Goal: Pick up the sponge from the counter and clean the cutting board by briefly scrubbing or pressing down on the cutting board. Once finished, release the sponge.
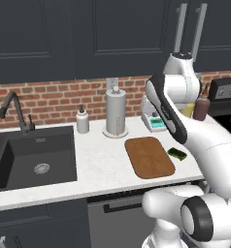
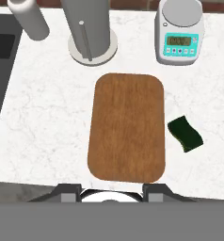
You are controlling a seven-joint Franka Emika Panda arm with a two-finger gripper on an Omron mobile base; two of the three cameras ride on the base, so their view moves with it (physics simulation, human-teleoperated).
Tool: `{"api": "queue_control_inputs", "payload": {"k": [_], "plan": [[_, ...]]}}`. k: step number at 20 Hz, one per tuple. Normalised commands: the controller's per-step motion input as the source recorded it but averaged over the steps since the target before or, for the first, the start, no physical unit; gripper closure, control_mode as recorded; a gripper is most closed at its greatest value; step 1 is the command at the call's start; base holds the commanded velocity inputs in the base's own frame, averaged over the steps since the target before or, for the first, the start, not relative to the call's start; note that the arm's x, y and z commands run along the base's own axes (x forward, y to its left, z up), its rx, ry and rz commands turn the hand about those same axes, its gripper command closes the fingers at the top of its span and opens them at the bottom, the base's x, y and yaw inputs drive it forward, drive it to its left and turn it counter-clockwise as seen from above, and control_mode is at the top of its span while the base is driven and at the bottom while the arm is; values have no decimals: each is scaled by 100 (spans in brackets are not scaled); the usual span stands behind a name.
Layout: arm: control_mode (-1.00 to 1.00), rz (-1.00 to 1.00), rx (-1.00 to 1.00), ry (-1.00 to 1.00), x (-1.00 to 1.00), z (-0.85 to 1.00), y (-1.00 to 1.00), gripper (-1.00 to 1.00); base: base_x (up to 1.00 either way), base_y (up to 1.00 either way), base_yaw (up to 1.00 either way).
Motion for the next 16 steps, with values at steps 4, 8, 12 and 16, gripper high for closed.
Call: {"api": "queue_control_inputs", "payload": {"k": [4,8,12,16], "plan": [[-100,0,0,0,4,0,2,-100,0,0,0],[-100,0,0,1,7,-32,0,-100,0,0,0],[-100,0,0,1,1,-72,0,-100,0,0,0],[-100,0,0,0,0,-71,0,-100,0,0,0]]}}
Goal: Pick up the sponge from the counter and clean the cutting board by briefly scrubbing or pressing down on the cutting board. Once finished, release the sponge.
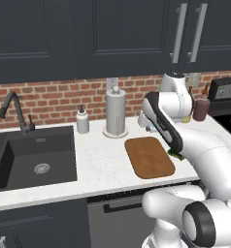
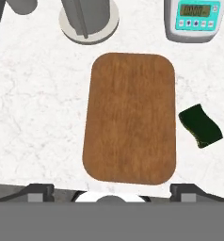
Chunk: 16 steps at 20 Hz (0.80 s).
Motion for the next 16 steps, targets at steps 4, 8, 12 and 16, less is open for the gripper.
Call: {"api": "queue_control_inputs", "payload": {"k": [4,8,12,16], "plan": [[-100,0,0,0,0,-67,0,-100,0,0,0],[-100,0,0,0,0,-48,0,-100,0,0,0],[-100,0,0,-3,0,-26,-5,-100,0,0,0],[-100,0,0,0,0,0,-44,-100,0,0,0]]}}
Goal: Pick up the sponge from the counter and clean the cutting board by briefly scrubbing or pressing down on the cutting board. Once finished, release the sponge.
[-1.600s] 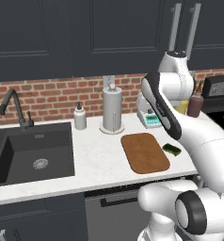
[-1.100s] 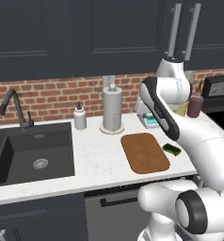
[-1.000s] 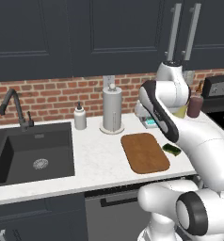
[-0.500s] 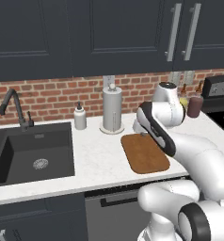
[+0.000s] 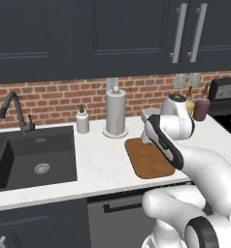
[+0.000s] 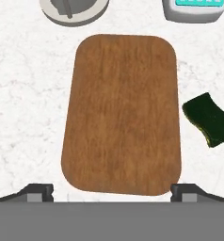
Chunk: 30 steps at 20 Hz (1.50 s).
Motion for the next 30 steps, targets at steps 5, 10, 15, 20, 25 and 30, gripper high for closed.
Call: {"api": "queue_control_inputs", "payload": {"k": [5,10,15,20,25,30], "plan": [[-100,0,0,0,5,0,-47,-100,0,0,0],[-100,1,2,0,20,1,-52,-100,0,0,0],[-100,3,4,0,27,0,-55,-100,0,0,0],[-100,2,2,0,18,0,-44,-100,0,0,0],[-100,1,0,1,6,-5,-27,-100,0,0,0],[-100,0,-2,7,0,-25,0,-100,0,0,0]]}}
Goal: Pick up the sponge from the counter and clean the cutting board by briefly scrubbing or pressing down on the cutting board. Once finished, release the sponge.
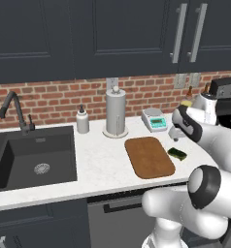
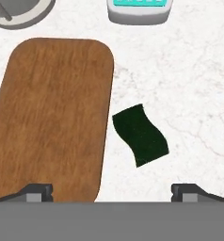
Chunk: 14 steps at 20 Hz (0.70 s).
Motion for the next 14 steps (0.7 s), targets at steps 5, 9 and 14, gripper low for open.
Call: {"api": "queue_control_inputs", "payload": {"k": [5,9,14], "plan": [[-100,0,-4,3,0,-21,0,-100,0,0,0],[-100,0,-4,0,0,-7,0,-100,0,0,0],[-100,0,0,0,0,-10,0,-100,0,0,0]]}}
